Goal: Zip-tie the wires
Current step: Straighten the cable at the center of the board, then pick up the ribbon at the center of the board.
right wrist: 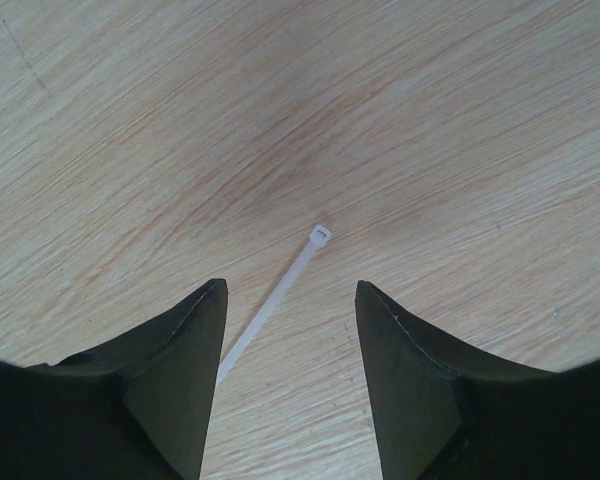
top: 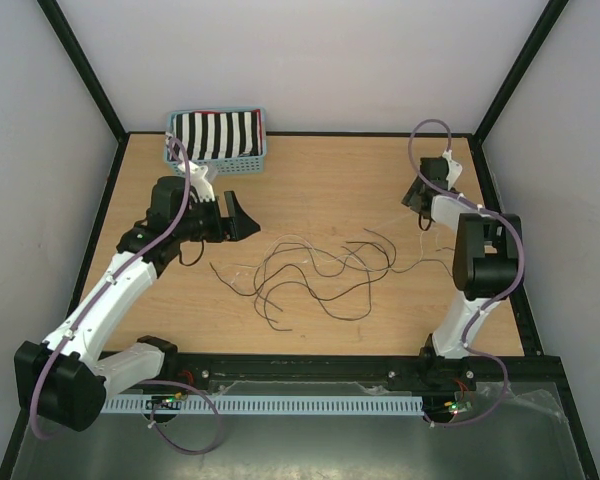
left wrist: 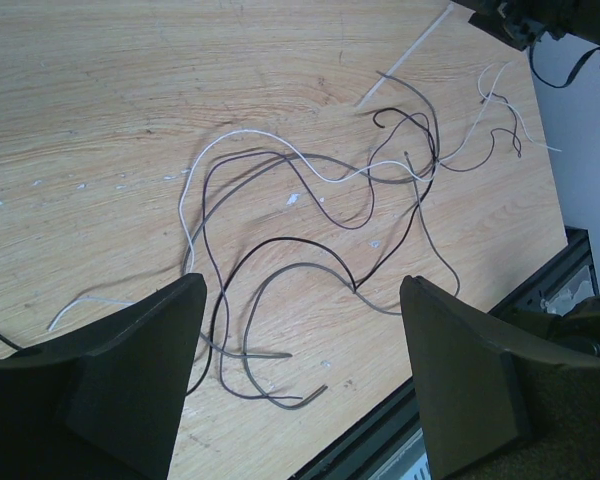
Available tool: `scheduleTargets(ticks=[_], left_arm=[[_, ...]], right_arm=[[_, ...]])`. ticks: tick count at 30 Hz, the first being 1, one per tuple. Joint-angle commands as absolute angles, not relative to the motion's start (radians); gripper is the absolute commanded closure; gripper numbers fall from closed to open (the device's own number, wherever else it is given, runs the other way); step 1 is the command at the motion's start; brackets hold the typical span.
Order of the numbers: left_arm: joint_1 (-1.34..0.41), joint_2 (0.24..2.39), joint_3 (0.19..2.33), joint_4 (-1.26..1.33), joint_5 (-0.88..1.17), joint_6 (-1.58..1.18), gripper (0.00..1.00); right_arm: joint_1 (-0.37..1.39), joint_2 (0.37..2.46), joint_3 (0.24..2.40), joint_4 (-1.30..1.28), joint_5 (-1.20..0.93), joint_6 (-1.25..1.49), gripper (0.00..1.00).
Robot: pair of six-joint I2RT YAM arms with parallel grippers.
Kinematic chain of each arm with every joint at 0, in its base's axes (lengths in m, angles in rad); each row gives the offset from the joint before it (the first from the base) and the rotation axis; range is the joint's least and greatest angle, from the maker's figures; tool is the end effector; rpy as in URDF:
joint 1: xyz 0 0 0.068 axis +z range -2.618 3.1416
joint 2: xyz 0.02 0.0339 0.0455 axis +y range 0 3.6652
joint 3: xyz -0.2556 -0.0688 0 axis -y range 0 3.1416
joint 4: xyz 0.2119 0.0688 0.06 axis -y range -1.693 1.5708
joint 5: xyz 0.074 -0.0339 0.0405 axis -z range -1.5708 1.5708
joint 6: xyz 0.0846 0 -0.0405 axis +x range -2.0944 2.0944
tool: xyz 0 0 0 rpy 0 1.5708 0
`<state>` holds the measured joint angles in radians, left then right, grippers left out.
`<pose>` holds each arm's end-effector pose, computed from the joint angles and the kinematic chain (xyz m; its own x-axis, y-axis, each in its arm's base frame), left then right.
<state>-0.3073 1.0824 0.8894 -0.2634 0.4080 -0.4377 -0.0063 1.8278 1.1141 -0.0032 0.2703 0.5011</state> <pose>0.2335 -0.1093 0.2906 -0.6421 -0.2044 -0.7389 0.3809 0.7514 -0.5389 0.4015 -0.0251 0.1652 -0.4766 0.4660 -0.7454 0.4975 0.8421 0.2083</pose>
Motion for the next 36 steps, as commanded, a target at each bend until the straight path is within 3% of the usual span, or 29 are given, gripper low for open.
scheduleTargets(ticks=[1, 28, 36], left_arm=[[-0.309, 1.087, 0.910, -0.228, 0.426, -0.425, 0.19], [-0.308, 1.125, 0.928, -0.228, 0.459, -0.414, 0.19], [-0.308, 1.135, 0.936, -0.228, 0.471, -0.411, 0.19]], right_arm=[[0.019, 1.859, 1.166, -0.026, 0.325, 0.501, 0.36], [0.078, 1.952, 1.207, -0.094, 0.434, 0.496, 0.43], [0.078, 1.963, 1.221, -0.126, 0.411, 0.494, 0.68]])
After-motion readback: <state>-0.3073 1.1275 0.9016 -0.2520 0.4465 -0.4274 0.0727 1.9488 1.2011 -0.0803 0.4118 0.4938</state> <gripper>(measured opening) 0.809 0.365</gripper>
